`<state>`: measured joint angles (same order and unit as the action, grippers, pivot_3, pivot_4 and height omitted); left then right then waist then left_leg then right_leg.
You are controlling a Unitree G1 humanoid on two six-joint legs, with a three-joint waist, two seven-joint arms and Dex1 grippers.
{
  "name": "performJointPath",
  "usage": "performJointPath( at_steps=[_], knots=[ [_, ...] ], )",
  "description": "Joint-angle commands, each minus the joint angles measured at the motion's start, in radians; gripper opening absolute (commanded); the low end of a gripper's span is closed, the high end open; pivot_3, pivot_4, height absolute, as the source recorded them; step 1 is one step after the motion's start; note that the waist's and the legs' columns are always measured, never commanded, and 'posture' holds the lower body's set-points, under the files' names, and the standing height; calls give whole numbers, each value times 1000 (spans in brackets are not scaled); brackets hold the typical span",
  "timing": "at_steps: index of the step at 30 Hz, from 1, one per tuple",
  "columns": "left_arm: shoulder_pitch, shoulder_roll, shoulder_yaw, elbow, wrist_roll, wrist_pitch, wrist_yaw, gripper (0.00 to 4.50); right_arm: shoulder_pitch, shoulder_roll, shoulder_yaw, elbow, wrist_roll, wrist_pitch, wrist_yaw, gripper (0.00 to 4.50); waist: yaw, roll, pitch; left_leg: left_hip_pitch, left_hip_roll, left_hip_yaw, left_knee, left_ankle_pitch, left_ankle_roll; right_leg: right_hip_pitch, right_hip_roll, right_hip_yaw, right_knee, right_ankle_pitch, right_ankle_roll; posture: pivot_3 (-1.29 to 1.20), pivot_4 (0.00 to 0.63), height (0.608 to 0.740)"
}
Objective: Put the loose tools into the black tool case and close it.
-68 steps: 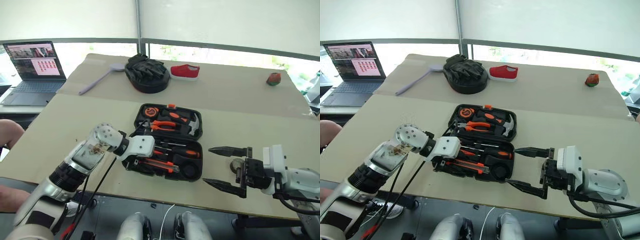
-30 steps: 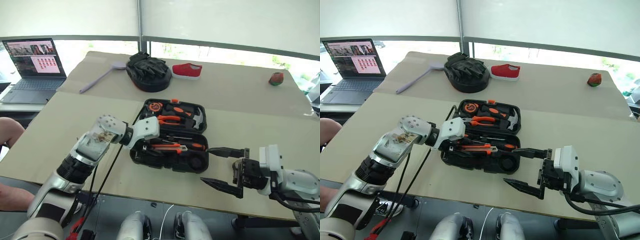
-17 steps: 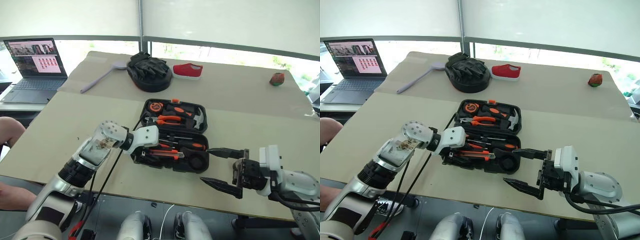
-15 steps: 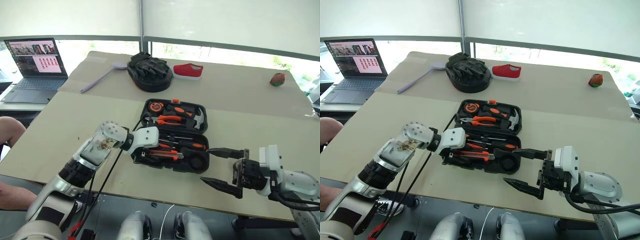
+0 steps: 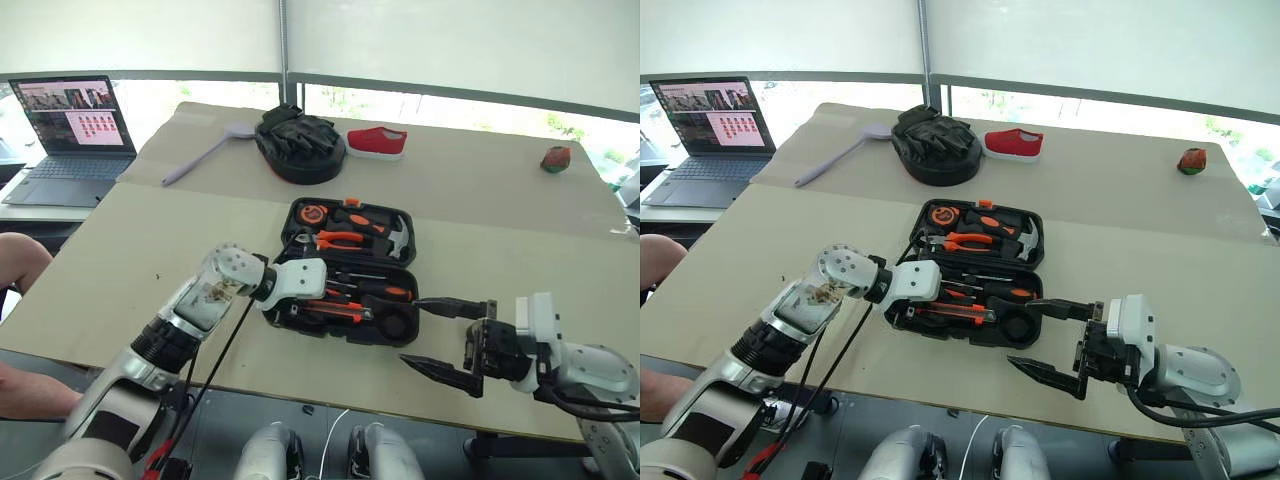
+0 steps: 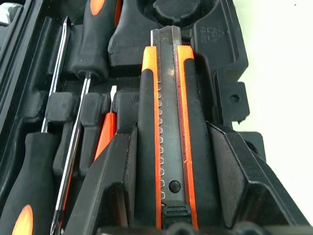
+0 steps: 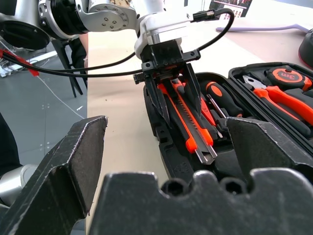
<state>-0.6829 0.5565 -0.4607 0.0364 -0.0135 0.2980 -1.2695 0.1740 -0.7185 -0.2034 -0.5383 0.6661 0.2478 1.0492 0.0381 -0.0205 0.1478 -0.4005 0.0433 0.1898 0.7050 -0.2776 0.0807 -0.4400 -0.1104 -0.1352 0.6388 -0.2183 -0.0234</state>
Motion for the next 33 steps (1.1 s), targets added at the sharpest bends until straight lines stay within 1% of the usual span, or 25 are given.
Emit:
performJointPath(
  at_steps=[1,4,6,8,9,13,14,16,17,22,24,26,27,28,30,31,32,33],
  knots=[
    [-3,8,-31,-18,8,-2,-43,1664,-8,6,-1,-2,-7,-30,11,4500,-1,0,0,0,0,0,0,0,0,0,0,0,0,0,0,0,150,740],
    [7,25,-32,-28,0,24,-72,1664,-12,12,0,6,-15,-34,16,4500,-2,0,0,0,0,0,0,0,0,0,0,0,0,0,0,0,150,740],
    [12,27,-17,-27,-8,9,-70,1664,-15,17,2,13,-22,-38,19,4500,-4,0,0,1,0,0,0,0,0,0,1,1,0,0,0,0,150,740],
    [13,14,9,-19,-34,6,-67,2653,-20,23,6,25,-31,-45,23,4500,-4,0,0,1,0,0,0,0,0,0,1,1,0,0,0,0,150,740],
    [8,9,22,-9,-47,1,-71,2786,-23,25,9,33,-36,-49,26,4500,-4,0,0,1,0,0,0,0,0,0,1,1,0,0,0,0,150,740],
    [-27,-34,111,51,-140,-59,-91,4243,-47,27,22,71,-51,-67,42,4500,-3,0,0,0,0,0,0,0,0,0,1,1,0,0,0,0,150,740],
    [-36,-37,126,69,-154,-85,-103,4447,-56,28,25,83,-55,-73,46,4500,-3,0,0,0,0,0,1,0,0,0,1,0,0,0,0,0,150,740],
    [-47,-30,130,101,-138,-140,-109,4447,-75,30,30,105,-64,-84,53,4500,-3,0,0,0,0,0,1,0,0,0,0,0,1,0,0,0,150,740],
    [-55,-31,135,115,-137,-137,-103,4447,-85,32,33,115,-67,-89,55,4500,-3,0,0,0,0,0,2,0,0,0,1,0,1,0,0,0,150,740],
    [-92,-51,214,140,-245,-62,-119,4447,-111,44,48,149,-84,-110,61,4500,-6,0,0,0,0,0,2,0,0,0,1,0,2,0,0,0,150,740],
    [-90,-52,236,164,-252,-107,-122,4447,-112,52,51,154,-88,-117,59,4500,-10,0,0,0,0,0,2,0,0,0,1,0,2,0,0,0,150,740],
    [-60,-39,236,177,-243,-174,-146,3924,-108,60,56,159,-96,-126,59,4500,-14,0,0,0,0,0,2,0,0,0,1,0,2,0,0,0,150,740],
    [-44,-38,235,179,-237,-215,-157,3802,-105,62,58,160,-99,-129,58,4500,-16,0,0,0,0,0,2,0,0,0,2,0,2,0,0,0,150,740],
    [-30,-35,230,182,-227,-243,-160,3370,-103,64,60,160,-101,-132,57,4500,-18,0,0,0,0,0,2,0,-1,0,2,0,2,0,0,0,150,740],
    [-2,-37,220,188,-220,-323,-188,2691,-98,66,61,158,-101,-134,53,4500,-22,0,0,1,0,0,2,0,-1,1,2,0,2,0,0,0,150,740],
    [9,-39,219,189,-219,-324,-184,2291,-96,67,61,157,-101,-134,51,4500,-23,0,0,1,0,0,3,0,-1,1,2,0,3,0,0,0,150,740],
    [16,-40,219,190,-219,-322,-180,2017,-94,66,61,156,-101,-133,50,4500,-24,0,0,0,0,0,4,0,-1,1,1,0,3,0,0,0,150,740],
    [33,-41,213,193,-212,-331,-175,1518,-89,67,58,154,-102,-135,47,4500,-24,0,0,0,0,0,4,0,-1,0,1,0,3,0,0,0,150,740]
  ],
)
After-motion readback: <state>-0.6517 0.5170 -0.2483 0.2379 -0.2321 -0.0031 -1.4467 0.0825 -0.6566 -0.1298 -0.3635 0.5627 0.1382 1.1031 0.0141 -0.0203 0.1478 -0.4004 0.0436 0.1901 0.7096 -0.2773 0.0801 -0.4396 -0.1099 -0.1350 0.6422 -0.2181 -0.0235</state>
